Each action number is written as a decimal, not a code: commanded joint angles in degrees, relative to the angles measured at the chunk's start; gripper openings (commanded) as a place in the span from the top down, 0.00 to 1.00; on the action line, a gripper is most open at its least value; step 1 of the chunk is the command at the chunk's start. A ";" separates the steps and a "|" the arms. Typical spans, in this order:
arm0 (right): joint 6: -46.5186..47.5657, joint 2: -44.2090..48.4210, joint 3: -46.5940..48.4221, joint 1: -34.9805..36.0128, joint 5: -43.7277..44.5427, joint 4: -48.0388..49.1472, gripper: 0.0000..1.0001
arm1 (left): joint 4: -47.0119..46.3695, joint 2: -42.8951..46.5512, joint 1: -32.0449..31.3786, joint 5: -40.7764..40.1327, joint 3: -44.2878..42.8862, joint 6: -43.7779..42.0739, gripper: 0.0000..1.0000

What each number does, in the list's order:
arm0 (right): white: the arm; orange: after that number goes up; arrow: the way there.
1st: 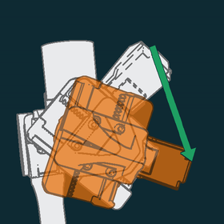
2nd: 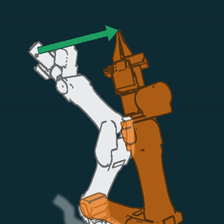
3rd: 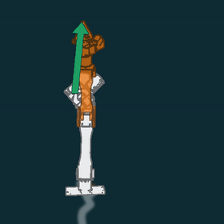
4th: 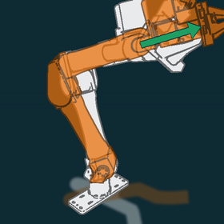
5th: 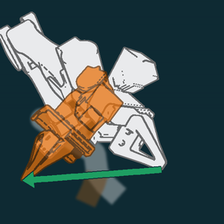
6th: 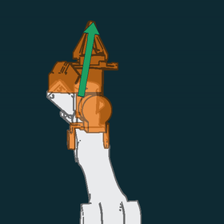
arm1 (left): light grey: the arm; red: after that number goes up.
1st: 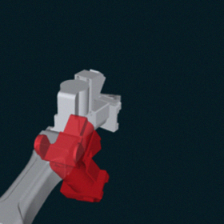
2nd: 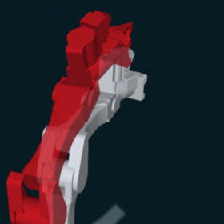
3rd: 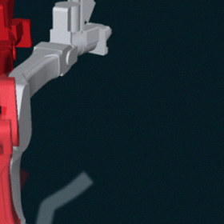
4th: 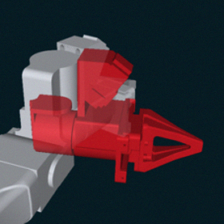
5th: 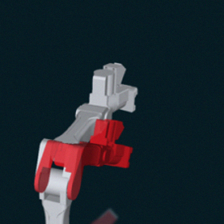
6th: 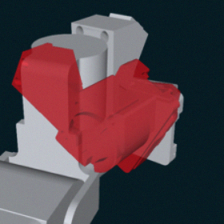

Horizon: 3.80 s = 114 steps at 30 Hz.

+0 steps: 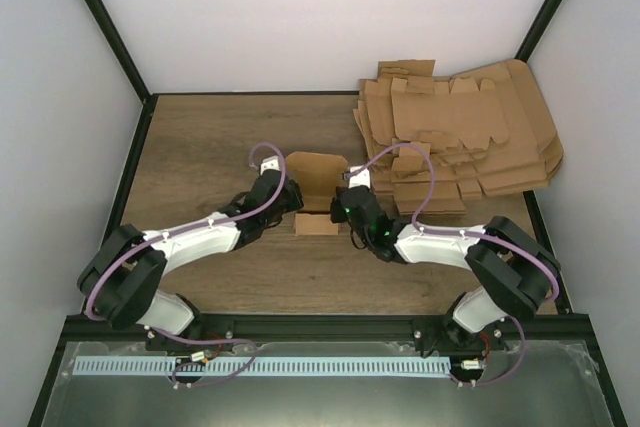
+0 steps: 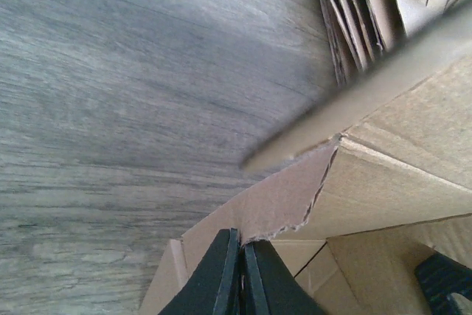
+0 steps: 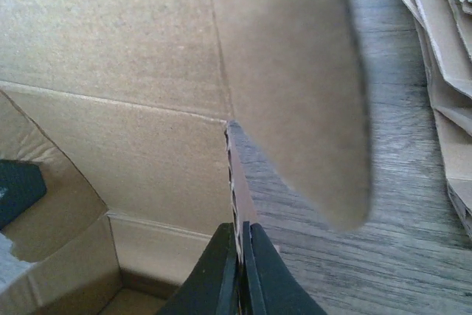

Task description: Fold the paper box

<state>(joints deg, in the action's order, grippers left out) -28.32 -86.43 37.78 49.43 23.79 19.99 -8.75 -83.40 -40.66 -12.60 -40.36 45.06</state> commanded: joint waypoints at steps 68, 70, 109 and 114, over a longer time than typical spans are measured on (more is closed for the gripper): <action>-2.89 4.24 6.45 3.07 -5.21 -22.69 0.66 | 10.43 1.48 -3.39 -3.91 1.02 3.66 0.96; -2.77 6.25 6.36 2.52 -7.64 -24.11 0.56 | 10.77 1.57 -3.47 -4.09 0.79 2.67 0.96; 27.06 -3.57 35.92 -10.76 -42.56 -50.81 0.24 | 5.42 1.42 -8.04 -5.47 2.67 -7.73 0.96; 27.01 -3.68 33.36 -9.41 -41.79 -49.99 0.37 | 4.45 1.62 -8.16 -4.21 3.22 -8.07 0.96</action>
<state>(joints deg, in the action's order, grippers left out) -2.13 -90.08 72.51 39.05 -19.40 -29.85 -4.69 -82.28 -48.31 -19.03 -38.72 38.35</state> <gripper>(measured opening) 0.687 0.038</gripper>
